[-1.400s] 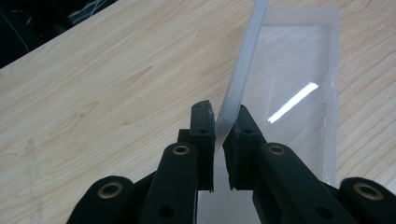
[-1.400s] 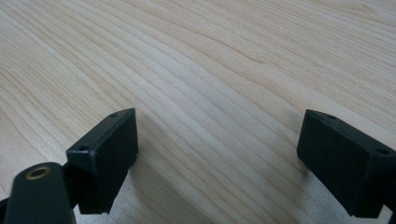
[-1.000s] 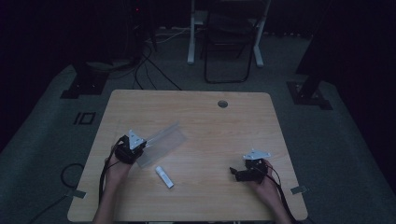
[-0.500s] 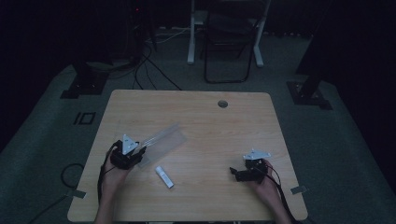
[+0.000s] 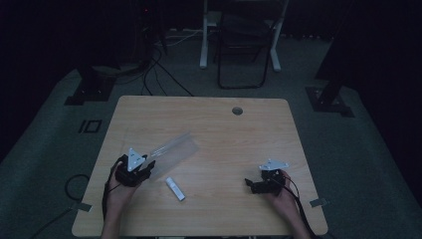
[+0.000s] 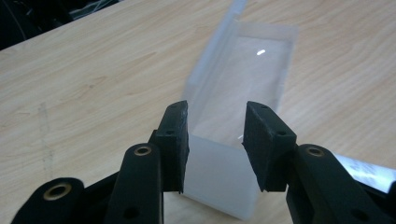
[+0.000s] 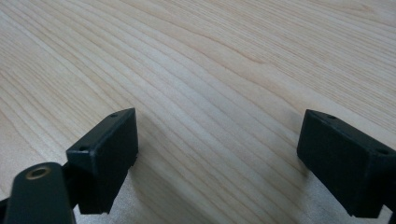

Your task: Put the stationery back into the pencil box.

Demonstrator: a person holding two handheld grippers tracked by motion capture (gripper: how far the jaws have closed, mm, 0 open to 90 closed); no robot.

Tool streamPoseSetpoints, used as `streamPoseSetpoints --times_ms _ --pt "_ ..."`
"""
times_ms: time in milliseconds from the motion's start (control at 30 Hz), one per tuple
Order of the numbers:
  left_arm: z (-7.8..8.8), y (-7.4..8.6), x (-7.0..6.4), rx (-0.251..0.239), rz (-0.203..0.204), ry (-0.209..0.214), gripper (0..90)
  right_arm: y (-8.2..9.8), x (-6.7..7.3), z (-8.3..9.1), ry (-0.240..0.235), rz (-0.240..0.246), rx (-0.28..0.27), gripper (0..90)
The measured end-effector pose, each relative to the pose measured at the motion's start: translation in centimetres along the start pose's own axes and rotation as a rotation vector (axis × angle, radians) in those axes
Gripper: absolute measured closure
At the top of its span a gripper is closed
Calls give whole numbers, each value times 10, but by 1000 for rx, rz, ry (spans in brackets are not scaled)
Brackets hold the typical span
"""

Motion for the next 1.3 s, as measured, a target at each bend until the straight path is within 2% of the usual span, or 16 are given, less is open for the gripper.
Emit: streamPoseSetpoints --times_ms 200,533,600,700,933,967,1100,1133,1300 --pt "4 6 -11 -7 1 34 610 0 0 0 1 -2 -1 125" --pt "3 7 -30 -4 -25 85 671 0 0 0 1 -2 -1 125" --pt "0 9 -39 18 -42 103 682 0 0 0 1 -2 -1 125" --pt "-4 12 -44 41 -43 121 686 0 0 0 1 -2 -1 125" --pt "-8 19 -50 75 -39 144 698 0 0 0 1 -2 -1 125" --pt "-8 22 -53 84 -25 159 701 0 0 0 1 -2 -1 125" --pt "-13 26 -56 116 -30 163 706 0 0 0 1 -2 -1 125" --pt "-18 28 -57 139 -29 162 709 0 0 0 1 -2 -1 125" --pt "-28 26 -57 166 -22 156 723 0 0 0 1 -2 -1 125"
Point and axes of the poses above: each handheld gripper's, and its own axes: z roughly backward along the jaws, y roughly out of its underside, x roughly to its left, the point moved 2 cm from there along -z, roughly forward along the jaws, and after that the axes turned 12 degrees about y, right-handed, at the moved point
